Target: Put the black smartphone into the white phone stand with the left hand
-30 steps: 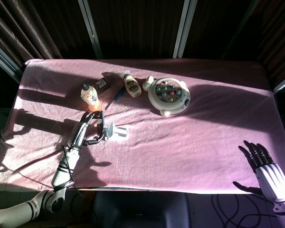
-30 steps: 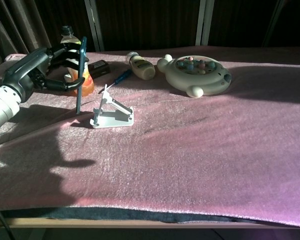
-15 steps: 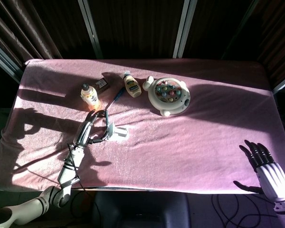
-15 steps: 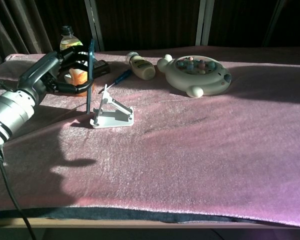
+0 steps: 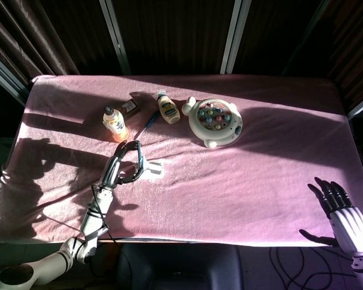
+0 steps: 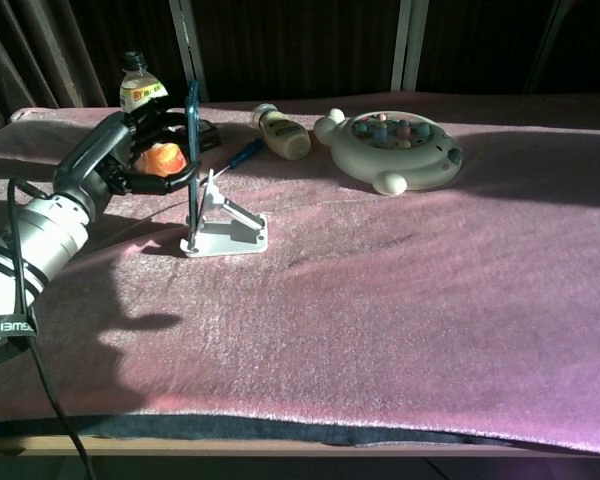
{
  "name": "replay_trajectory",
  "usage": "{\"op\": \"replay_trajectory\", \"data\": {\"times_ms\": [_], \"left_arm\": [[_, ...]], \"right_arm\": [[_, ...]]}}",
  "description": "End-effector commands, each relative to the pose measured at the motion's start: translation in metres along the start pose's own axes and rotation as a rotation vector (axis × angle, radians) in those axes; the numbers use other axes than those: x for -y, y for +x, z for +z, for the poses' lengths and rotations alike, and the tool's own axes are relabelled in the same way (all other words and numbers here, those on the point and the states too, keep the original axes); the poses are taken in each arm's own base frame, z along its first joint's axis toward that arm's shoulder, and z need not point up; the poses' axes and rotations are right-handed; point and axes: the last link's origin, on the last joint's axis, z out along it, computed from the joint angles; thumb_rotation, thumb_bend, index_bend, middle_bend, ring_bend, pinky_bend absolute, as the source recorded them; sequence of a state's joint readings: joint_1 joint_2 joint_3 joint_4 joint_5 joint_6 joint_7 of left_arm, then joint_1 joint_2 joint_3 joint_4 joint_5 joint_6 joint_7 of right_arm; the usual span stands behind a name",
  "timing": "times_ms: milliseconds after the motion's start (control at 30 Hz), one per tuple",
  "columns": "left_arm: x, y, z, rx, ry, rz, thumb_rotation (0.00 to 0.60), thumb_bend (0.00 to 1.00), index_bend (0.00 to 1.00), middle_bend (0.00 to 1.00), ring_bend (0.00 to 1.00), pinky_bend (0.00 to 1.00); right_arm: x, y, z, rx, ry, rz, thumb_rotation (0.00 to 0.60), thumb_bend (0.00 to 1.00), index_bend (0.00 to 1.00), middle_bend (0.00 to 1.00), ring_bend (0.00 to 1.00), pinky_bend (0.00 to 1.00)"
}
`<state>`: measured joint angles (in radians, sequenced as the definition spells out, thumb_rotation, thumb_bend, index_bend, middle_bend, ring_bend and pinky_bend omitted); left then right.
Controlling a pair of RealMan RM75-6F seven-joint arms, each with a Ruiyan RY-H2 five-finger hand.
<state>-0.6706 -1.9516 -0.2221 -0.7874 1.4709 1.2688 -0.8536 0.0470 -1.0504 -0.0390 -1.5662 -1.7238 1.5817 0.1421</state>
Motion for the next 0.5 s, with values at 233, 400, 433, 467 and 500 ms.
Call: {"op": "replay_trajectory", "data": {"times_ms": [233,400,433,467,500], "left_arm": [[0.009,-0.006,-0.001,0.02,0.021,0.013,0.6,0.4,0.76,0.94,0.46,0.05],[0.014,-0.008,0.0,0.027,0.025,0.029,0.6,0.4,0.75,0.94,0.45,0.03],[0.015,-0.009,0.001,0.025,0.026,0.026,0.6,0.4,0.75,0.94,0.44,0.03],[0.015,-0.009,0.001,0.021,0.026,0.022,0.6,0.4,0.75,0.94,0.44,0.02],[0.015,-0.01,0.002,0.021,0.026,0.018,0.6,0.4,0.75,0.94,0.44,0.01]], "right_arm": [[-0.001,0.003,-0.002,-0.007,-0.002,0.012,0.6,0.23,0.0,0.0,0.0,0.0],[-0.004,0.005,-0.002,-0.016,-0.01,0.017,0.6,0.23,0.0,0.0,0.0,0.0],[-0.004,0.005,-0.002,-0.014,-0.013,0.014,0.6,0.23,0.0,0.0,0.0,0.0],[-0.004,0.004,-0.002,-0.013,-0.014,0.012,0.6,0.23,0.0,0.0,0.0,0.0],[-0.004,0.004,-0.001,-0.011,-0.016,0.01,0.6,0.23,0.0,0.0,0.0,0.0]]}}
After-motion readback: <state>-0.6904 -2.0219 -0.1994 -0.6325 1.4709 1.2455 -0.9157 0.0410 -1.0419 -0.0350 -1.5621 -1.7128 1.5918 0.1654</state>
